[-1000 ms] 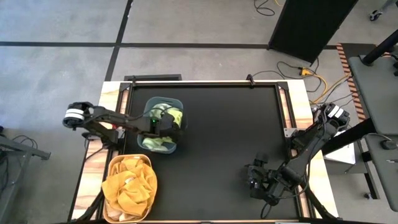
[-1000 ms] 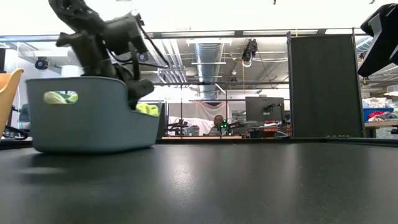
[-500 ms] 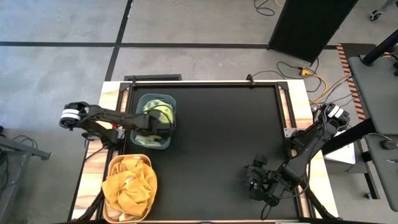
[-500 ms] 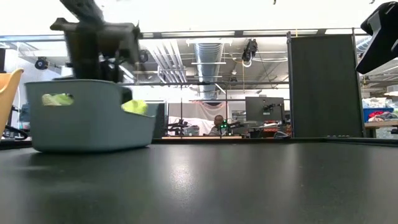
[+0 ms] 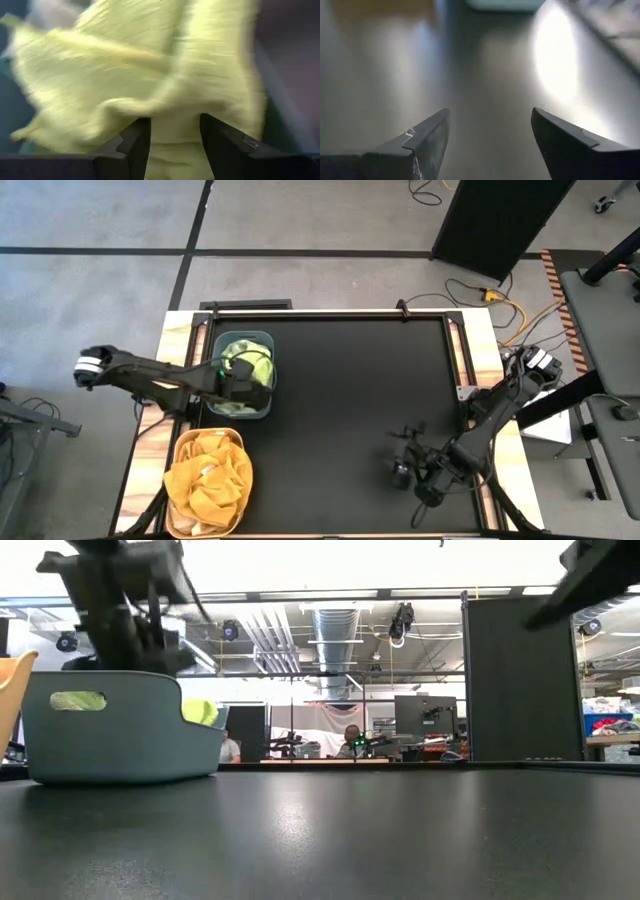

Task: Sort towels by color in basket
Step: Put the green microfiber towel into the blue bin, then return to Home Position

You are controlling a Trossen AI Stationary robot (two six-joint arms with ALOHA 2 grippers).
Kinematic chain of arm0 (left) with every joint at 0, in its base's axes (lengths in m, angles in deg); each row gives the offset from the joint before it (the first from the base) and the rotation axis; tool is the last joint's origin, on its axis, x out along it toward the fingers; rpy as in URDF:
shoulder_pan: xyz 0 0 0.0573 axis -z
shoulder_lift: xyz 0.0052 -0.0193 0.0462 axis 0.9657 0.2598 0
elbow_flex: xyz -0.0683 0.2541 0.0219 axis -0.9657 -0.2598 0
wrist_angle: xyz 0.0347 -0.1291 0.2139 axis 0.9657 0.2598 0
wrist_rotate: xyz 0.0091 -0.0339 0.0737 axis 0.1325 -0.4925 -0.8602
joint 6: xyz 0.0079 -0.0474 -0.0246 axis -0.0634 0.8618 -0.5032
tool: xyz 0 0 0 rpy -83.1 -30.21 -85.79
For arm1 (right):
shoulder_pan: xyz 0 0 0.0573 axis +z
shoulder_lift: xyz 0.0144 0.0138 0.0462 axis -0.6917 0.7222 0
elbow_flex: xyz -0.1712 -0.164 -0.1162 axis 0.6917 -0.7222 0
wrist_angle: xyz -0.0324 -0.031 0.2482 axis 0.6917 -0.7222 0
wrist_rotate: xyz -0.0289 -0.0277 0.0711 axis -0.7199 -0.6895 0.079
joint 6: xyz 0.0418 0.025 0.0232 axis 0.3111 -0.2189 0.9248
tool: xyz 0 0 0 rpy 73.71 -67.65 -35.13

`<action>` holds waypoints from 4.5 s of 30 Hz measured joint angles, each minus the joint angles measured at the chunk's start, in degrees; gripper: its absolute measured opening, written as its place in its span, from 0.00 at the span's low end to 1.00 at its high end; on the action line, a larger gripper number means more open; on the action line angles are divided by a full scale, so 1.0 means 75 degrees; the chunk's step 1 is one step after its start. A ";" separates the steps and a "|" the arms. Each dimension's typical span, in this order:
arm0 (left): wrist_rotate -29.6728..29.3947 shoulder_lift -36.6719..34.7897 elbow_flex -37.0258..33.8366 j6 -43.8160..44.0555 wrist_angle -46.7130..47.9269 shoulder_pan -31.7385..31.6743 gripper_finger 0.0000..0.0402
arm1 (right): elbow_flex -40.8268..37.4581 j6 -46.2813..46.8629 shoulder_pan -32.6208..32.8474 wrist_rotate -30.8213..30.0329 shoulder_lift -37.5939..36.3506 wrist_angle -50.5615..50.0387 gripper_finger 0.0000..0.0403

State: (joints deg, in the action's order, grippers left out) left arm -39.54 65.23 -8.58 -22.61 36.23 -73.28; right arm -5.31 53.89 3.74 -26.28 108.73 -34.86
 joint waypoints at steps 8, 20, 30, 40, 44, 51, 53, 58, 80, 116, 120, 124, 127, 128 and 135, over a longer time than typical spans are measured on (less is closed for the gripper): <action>-0.0406 -0.0813 0.0004 0.0136 -0.0349 0.1521 0.39 | -0.0146 -0.2211 -0.1176 -0.0084 0.0000 0.2042 0.70; -0.1989 -0.1964 -0.0007 -0.1377 -0.0379 0.4506 0.39 | -0.0329 -0.5591 -0.2661 0.1664 0.0455 0.6131 0.64; -0.1952 -0.2591 -0.0007 -0.1882 -0.0437 0.6257 0.39 | -0.0089 -0.6554 -0.3373 0.1695 0.2201 0.8205 0.58; -0.2630 -0.2306 -0.0192 -0.4095 -0.2753 0.5939 0.39 | 0.0360 -0.7443 -0.3589 0.1881 0.2571 0.8502 0.55; -0.1803 -0.2406 -0.0655 -0.5772 -0.4864 0.5695 0.39 | 0.0033 -0.7490 -0.3590 0.1959 0.2281 0.8771 0.54; 0.0602 -0.2474 -0.2204 -0.8029 -0.8945 0.4845 0.39 | -0.0996 -0.7499 -0.3529 0.2569 0.1720 0.9375 0.53; 0.1103 -0.2572 -0.2536 -0.8085 -0.9368 0.4483 0.39 | -0.1379 -0.7492 -0.3458 0.2570 0.1323 0.9386 0.53; 0.1988 -0.2941 -0.3038 -0.7975 -0.9507 0.3504 0.39 | -0.2504 -0.7428 -0.3214 0.2566 -0.0139 0.9321 0.51; 0.3570 -0.7918 -0.3394 -0.8470 -0.5466 0.1493 0.39 | -0.4830 -0.6699 -0.5982 0.4939 -0.3540 0.9172 0.44; 0.3973 -0.9330 -0.4064 -0.8600 -0.5245 0.1516 0.39 | -0.7248 -0.5788 -0.6003 0.5038 -1.0887 0.5167 0.14; 0.3973 -0.9330 -0.4311 -0.8625 -0.5316 0.1513 0.39 | -0.7248 -0.5938 -0.6003 0.5037 -1.0844 0.5126 0.10; 0.3973 -0.9330 -0.4576 -0.8793 -0.5584 0.1513 0.39 | -0.7248 -0.6150 -0.6005 0.5031 -1.0679 0.5116 0.08; 0.3973 -0.9330 -0.4736 -0.8847 -0.5633 0.1513 0.39 | -0.7248 -0.6216 -0.6003 0.5029 -1.0577 0.5111 0.07; 0.3973 -0.9330 -0.4784 -0.8847 -0.5636 0.1513 0.39 | -0.7251 -0.6211 -0.6003 0.5029 -1.0543 0.5111 0.07; 0.3976 -0.9308 -0.5055 -0.9048 -0.6113 0.1513 0.39 | -0.7251 -0.6213 -0.6003 0.5028 -1.0436 0.5103 0.07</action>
State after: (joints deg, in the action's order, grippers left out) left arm -9.72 -4.58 -46.49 -90.46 -9.62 -61.93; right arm -59.70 7.29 -41.28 11.43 30.46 3.41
